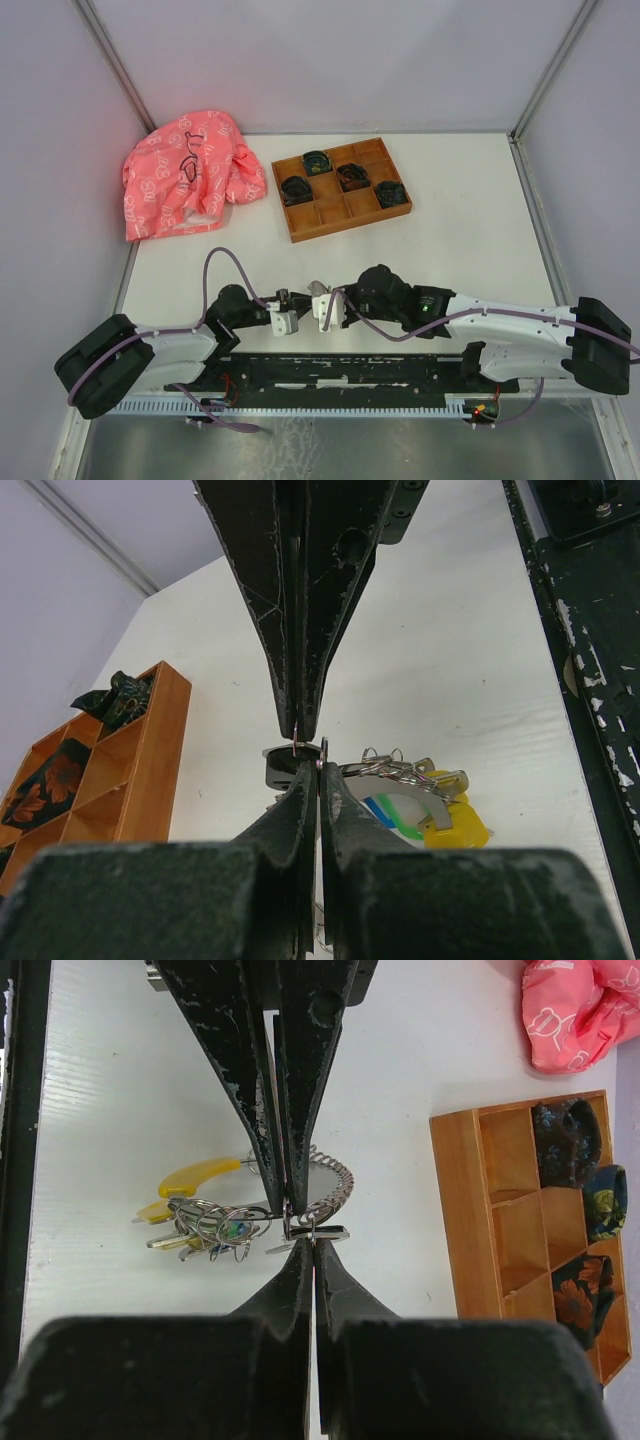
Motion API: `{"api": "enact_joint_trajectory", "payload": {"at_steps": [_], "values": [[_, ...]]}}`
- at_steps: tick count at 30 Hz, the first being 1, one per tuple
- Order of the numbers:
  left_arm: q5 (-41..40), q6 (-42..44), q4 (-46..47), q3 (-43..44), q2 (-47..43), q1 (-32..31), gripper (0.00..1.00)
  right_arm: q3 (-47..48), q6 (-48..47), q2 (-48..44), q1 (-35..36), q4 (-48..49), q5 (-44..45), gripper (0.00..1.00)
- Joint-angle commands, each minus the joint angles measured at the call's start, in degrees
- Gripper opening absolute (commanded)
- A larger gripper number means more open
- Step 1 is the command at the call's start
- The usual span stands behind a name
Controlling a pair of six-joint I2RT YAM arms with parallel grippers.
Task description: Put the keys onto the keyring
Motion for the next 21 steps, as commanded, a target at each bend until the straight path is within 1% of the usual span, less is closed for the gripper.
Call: {"api": "enact_joint_trajectory", "payload": {"at_steps": [1, 4, 7, 15, 21], "values": [[-0.9, -0.7, 4.3, 0.8, -0.4, -0.2, 0.03, 0.8, 1.2, -1.5, 0.4, 2.7, -0.2, 0.01], [-1.8, -0.9, 4.5, 0.4, -1.1, -0.2, 0.03, 0.2, 1.2, -2.0, 0.4, 1.6, 3.4, 0.01], [-2.1, -0.8, 4.5, 0.3, -1.4, -0.2, 0.03, 0.4, 1.4, -2.1, 0.5, -0.4, 4.8, 0.01], [-2.4, -1.0, 5.4, 0.0, -1.4, -0.2, 0.03, 1.5, 2.5, -1.2, 0.4, -1.6, 1.7, 0.01], [-2.2, -1.3, 5.9, -0.1, -1.4, -0.2, 0.03, 2.0, 3.0, -0.2, 0.4, -1.1, 1.5, 0.01]]}}
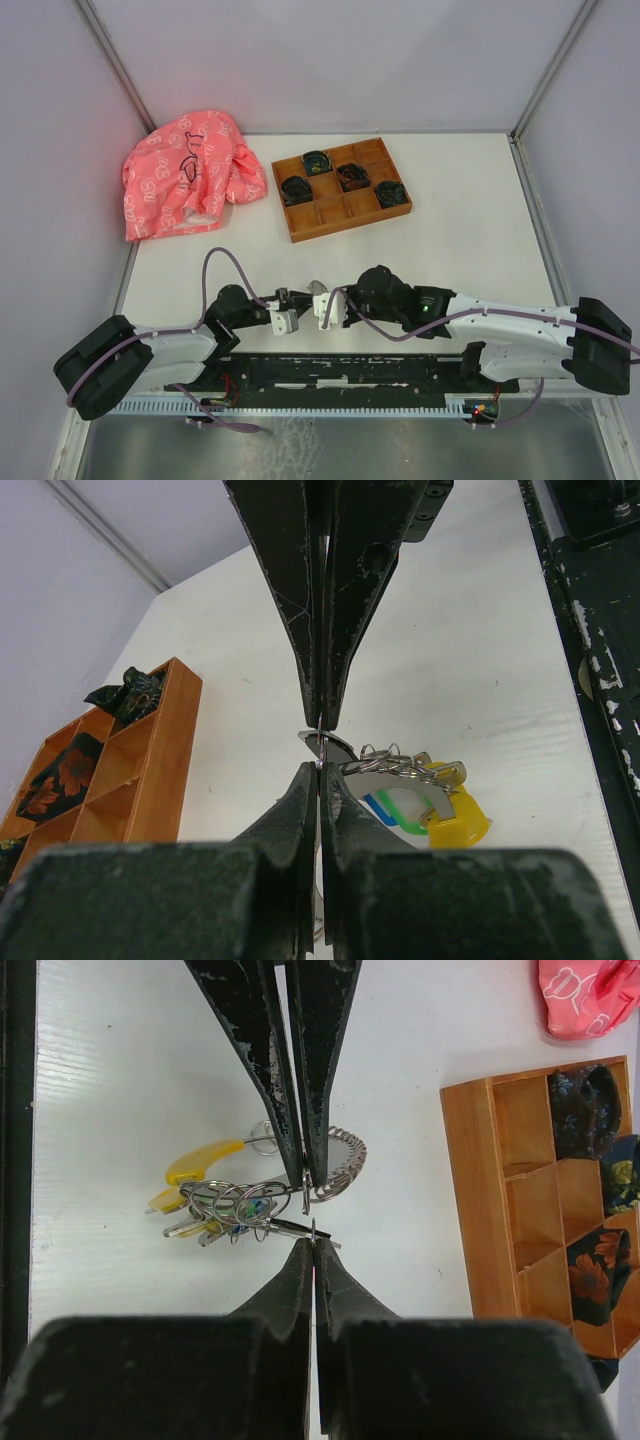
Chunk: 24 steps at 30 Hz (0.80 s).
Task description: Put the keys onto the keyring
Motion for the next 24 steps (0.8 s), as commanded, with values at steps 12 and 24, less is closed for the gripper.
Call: {"api": "enact_joint_trajectory", "payload": {"at_steps": [12, 24], "values": [[0.2, -1.5, 6.1, 0.1, -0.5, -0.2, 0.03, 2.0, 2.0, 0.7, 0.4, 2.5, -0.3, 0.01], [0.9, -1.5, 5.8, 0.3, -0.2, -0.2, 0.03, 2.1, 2.4, 0.8, 0.3, 3.2, 1.6, 0.01]]}}
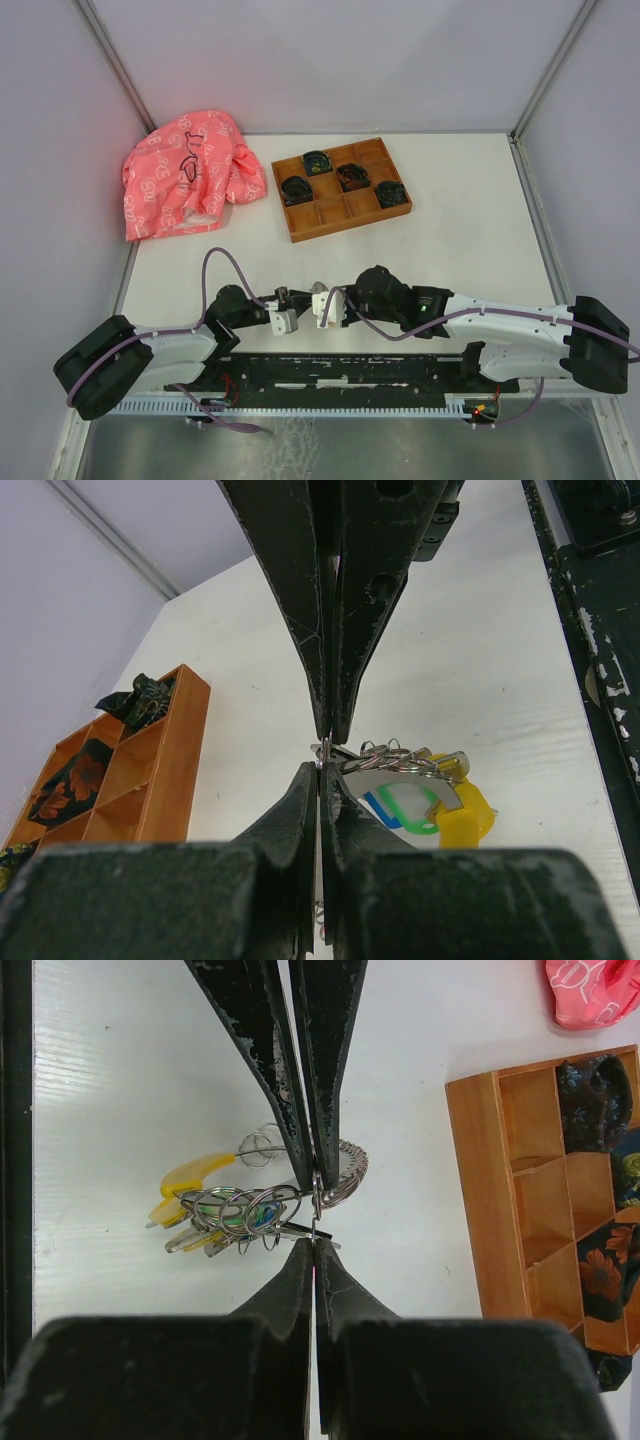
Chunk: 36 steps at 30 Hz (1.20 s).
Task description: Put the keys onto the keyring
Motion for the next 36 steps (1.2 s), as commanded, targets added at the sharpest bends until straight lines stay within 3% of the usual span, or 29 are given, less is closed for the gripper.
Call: {"api": "enact_joint_trajectory", "payload": {"at_steps": [1, 36], "values": [[0.8, -1.4, 4.6, 0.3, -0.1, -0.2, 0.03, 2.0, 1.1, -0.2, 0.4, 2.8, 0.9, 0.01], [1.5, -1.3, 3.7, 0.7, 0.2, -0.2, 0.03, 2.5, 3.5, -1.0, 0.3, 3.8, 0.0, 0.01]]}}
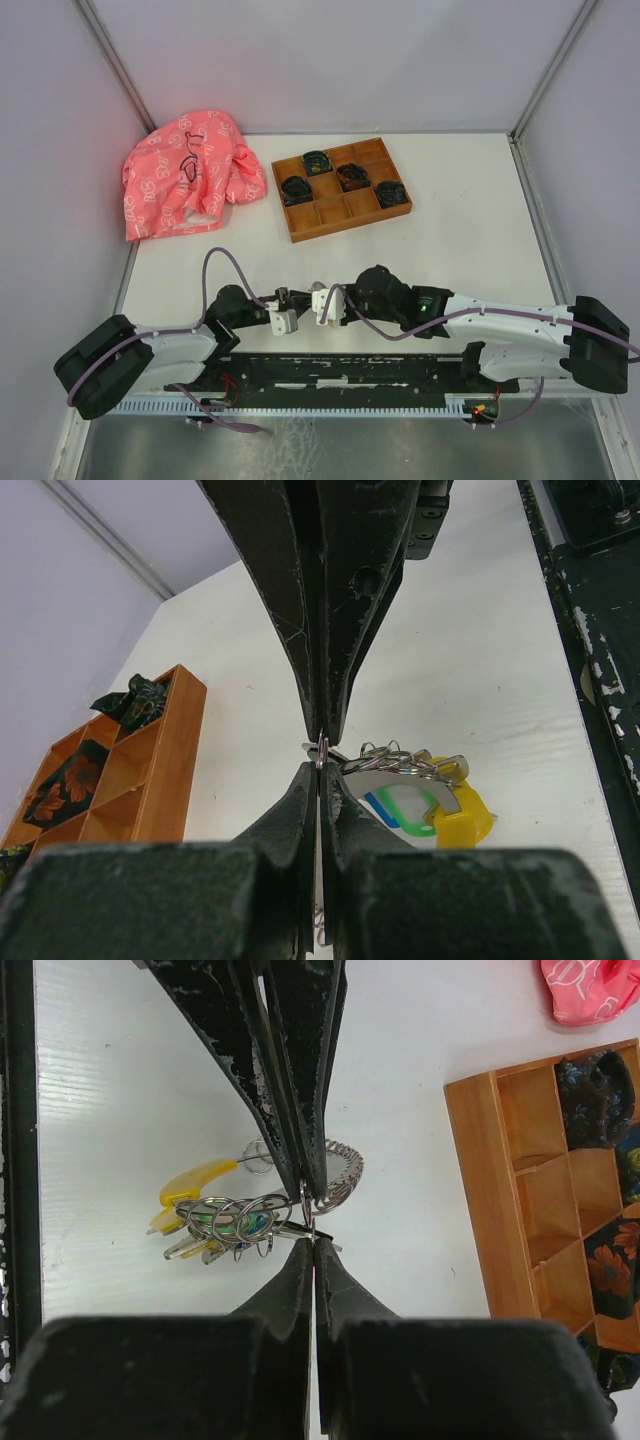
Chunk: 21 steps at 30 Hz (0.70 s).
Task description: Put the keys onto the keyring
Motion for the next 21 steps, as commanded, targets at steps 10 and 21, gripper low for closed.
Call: {"api": "enact_joint_trajectory", "payload": {"at_steps": [10, 21], "values": [[0.5, -1.3, 3.8, 0.7, -0.1, -0.2, 0.03, 2.7, 1.5, -1.0, 0.4, 1.7, -0.1, 0.01], [0.6, -1.3, 3.8, 0.9, 0.6, -0.2, 0.03, 2.8, 2.1, -1.8, 0.4, 2.0, -1.4, 0.01]]}}
